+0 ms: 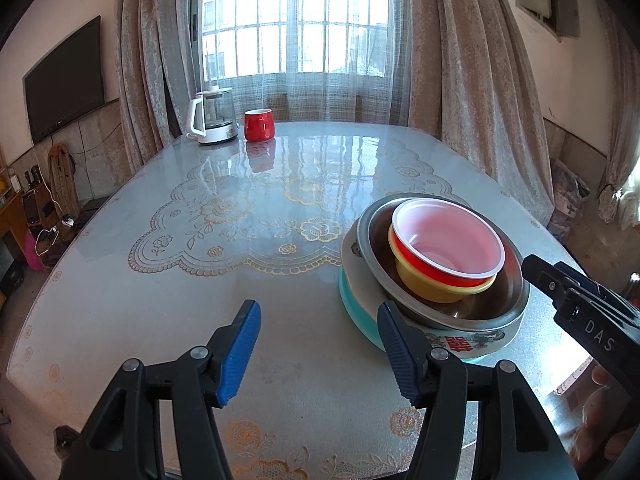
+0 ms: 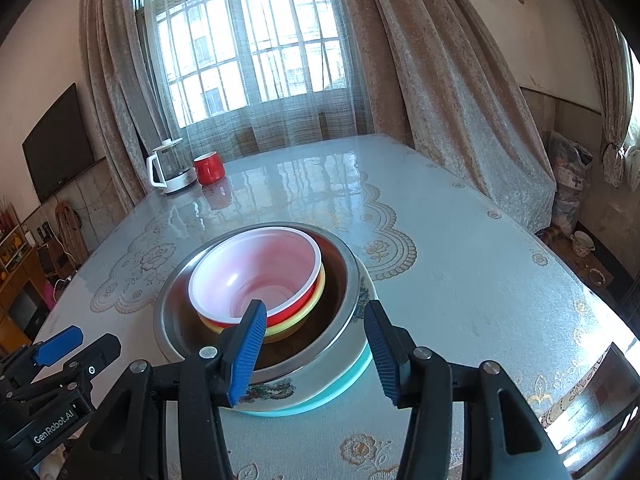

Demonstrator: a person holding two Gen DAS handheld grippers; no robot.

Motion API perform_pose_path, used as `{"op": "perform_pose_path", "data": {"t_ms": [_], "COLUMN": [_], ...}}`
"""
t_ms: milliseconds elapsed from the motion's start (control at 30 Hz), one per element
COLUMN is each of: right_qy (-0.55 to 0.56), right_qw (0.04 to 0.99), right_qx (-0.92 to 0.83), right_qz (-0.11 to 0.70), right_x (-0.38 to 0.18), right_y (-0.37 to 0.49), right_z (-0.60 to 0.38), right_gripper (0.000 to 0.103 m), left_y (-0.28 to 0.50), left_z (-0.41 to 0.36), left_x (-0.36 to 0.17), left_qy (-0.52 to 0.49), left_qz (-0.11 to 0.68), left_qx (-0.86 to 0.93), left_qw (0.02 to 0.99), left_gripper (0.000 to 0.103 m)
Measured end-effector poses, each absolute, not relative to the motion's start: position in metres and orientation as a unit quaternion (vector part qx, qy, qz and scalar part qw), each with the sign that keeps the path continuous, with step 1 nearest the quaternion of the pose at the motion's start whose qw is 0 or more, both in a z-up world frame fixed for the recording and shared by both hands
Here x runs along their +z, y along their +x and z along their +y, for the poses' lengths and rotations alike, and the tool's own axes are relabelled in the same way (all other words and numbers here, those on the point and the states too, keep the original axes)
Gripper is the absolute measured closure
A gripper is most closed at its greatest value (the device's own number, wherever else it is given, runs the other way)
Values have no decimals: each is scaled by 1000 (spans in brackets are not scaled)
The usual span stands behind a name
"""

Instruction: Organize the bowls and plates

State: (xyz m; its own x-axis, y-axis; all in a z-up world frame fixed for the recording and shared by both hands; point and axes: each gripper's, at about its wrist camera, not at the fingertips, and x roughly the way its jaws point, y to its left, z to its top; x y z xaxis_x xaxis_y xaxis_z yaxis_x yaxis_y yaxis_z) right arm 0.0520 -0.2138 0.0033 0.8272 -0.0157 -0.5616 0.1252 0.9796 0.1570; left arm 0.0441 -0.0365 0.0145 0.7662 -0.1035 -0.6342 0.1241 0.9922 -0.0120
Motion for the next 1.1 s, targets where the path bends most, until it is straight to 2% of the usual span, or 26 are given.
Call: {"op": "perform_pose_path", "data": {"t_ms": [1100], "right_qy": [99], "right_qw": [950], "right_qx": [-38], "right_qz": [294], "right_x": [-1], "right_y": [51], "right_z": [-212], "right_gripper": [51], "left_y": [36], "left_z": [-42], "left_x": [16], "left_qy": [32], "left_qz": [330], "left_qx": [-62], "left_qw": [941], "left_gripper": [41]}}
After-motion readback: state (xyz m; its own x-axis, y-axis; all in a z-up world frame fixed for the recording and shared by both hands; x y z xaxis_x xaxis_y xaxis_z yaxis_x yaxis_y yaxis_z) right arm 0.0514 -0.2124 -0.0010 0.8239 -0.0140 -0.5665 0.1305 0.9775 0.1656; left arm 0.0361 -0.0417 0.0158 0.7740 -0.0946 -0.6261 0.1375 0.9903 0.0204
